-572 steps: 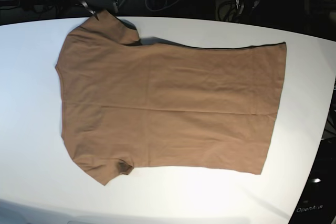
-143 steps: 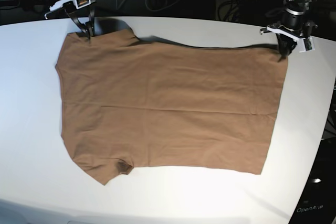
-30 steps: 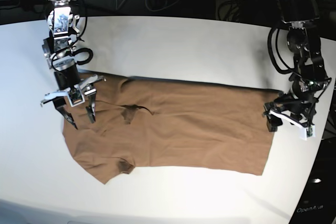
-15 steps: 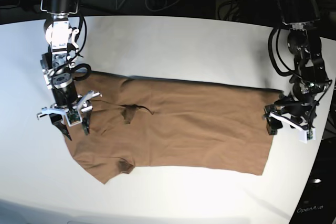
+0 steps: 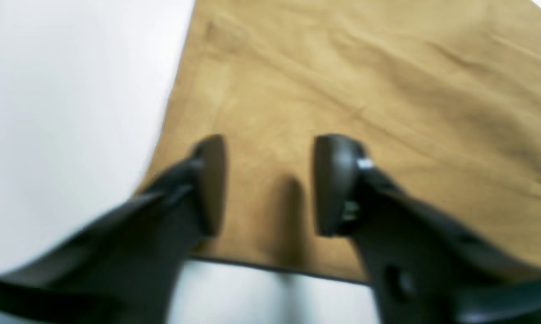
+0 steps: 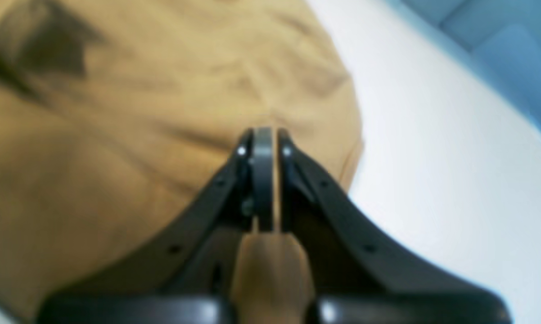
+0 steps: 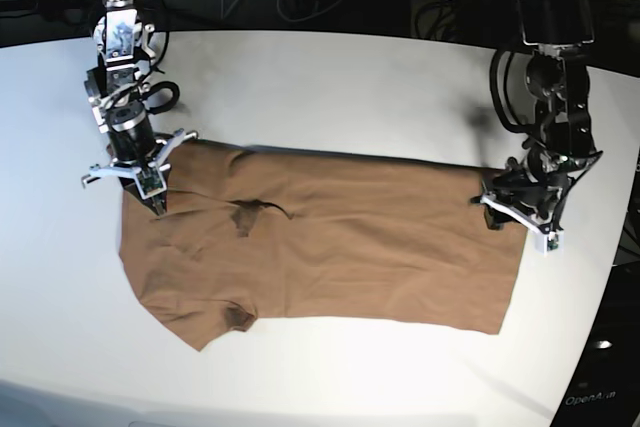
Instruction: Fold the T-shirt properly
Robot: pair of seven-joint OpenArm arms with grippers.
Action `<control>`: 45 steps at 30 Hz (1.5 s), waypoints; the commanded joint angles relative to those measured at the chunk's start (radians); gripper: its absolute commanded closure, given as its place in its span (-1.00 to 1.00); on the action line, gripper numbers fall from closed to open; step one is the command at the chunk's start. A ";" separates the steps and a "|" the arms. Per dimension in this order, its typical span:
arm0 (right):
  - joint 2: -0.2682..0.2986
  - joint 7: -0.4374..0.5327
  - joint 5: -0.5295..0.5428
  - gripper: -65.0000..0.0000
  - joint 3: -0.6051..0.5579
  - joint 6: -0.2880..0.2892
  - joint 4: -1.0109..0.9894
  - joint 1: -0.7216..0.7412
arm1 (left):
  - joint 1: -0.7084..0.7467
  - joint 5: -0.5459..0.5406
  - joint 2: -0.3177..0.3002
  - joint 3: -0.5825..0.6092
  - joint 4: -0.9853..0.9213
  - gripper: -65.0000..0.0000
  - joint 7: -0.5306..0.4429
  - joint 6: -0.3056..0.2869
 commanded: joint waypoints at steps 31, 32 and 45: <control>0.042 0.021 0.006 0.98 0.009 0.013 -0.036 -0.086 | -0.009 -0.008 -0.009 -0.005 -0.096 0.92 -0.032 -0.003; 0.053 0.023 0.006 0.98 0.009 0.013 -0.039 -0.092 | -0.008 -0.008 -0.009 -0.005 -0.096 0.92 -0.018 -0.005; 0.093 0.026 0.006 0.98 0.011 0.013 -0.036 -0.172 | 0.110 -0.016 0.023 -0.005 -0.085 0.92 0.002 -0.005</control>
